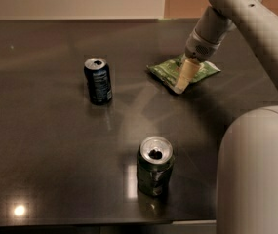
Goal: Pick green jalapeno chip bag
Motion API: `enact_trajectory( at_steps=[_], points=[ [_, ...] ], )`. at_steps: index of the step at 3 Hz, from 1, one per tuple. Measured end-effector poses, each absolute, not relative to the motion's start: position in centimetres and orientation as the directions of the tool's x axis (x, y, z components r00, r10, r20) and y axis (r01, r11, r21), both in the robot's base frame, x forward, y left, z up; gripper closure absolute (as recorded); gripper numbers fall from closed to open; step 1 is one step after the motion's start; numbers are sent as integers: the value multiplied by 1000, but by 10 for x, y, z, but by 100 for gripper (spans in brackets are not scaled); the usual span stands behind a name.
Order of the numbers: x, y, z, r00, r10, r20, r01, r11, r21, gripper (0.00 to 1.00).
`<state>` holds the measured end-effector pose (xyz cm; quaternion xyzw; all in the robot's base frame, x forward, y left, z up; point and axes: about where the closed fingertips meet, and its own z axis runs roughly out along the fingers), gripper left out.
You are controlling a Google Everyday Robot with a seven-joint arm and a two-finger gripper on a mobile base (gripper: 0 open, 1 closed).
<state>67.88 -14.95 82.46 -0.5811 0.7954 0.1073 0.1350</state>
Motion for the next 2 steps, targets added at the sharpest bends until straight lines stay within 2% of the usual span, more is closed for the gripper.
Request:
enact_trajectory(
  at_steps=[2],
  points=[
    [675, -151, 822, -308, -894, -327, -948, 315, 31, 64]
  ],
)
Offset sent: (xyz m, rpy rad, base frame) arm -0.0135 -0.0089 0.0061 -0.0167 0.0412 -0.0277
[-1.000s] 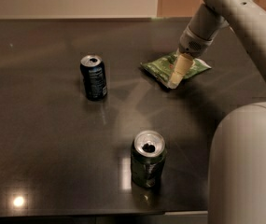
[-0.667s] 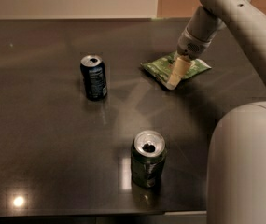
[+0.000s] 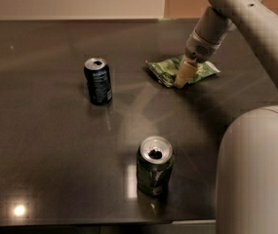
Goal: Pick green jalapeno chip bag
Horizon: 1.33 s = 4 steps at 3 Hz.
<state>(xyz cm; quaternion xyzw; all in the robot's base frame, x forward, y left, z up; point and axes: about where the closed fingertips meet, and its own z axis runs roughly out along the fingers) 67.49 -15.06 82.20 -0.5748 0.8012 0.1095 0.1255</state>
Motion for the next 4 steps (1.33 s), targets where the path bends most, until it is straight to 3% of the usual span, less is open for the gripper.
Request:
enact_trajectory(
  at_steps=[1, 2, 4],
  points=[
    [675, -151, 825, -308, -893, -327, -948, 315, 31, 88],
    [675, -151, 826, -308, -893, -327, -948, 315, 31, 100],
    [675, -151, 826, -307, -893, -328, -949, 315, 31, 100]
  ],
)
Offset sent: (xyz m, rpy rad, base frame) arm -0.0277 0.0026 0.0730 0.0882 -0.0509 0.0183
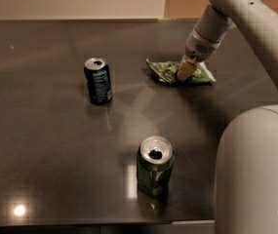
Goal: Pick green jalapeno chip bag
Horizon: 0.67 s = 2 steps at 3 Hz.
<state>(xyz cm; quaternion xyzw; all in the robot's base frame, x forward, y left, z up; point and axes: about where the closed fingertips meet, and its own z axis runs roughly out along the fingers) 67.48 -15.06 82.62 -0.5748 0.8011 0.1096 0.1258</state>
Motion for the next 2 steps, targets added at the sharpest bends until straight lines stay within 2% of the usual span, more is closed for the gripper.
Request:
enact_trajectory(
  at_steps=[2],
  points=[
    [675, -151, 826, -307, -893, -328, -949, 315, 31, 100]
  ],
)
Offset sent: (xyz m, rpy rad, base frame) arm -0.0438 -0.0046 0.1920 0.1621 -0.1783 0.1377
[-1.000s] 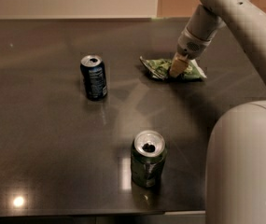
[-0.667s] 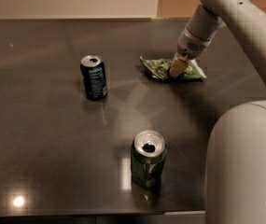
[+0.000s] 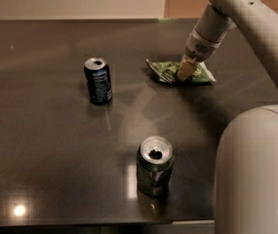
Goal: Pick green jalapeno chip bag
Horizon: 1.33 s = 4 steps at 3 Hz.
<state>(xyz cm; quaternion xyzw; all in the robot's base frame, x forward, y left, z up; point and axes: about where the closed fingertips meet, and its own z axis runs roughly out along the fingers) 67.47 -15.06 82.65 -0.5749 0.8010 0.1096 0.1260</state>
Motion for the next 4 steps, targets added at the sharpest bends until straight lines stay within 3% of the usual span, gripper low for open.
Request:
enact_trajectory(
  at_steps=[2, 4],
  points=[
    [675, -151, 827, -307, -893, -328, -949, 315, 31, 100],
    [646, -147, 956, -152, -869, -470, -968, 227, -106, 100]
  ],
)
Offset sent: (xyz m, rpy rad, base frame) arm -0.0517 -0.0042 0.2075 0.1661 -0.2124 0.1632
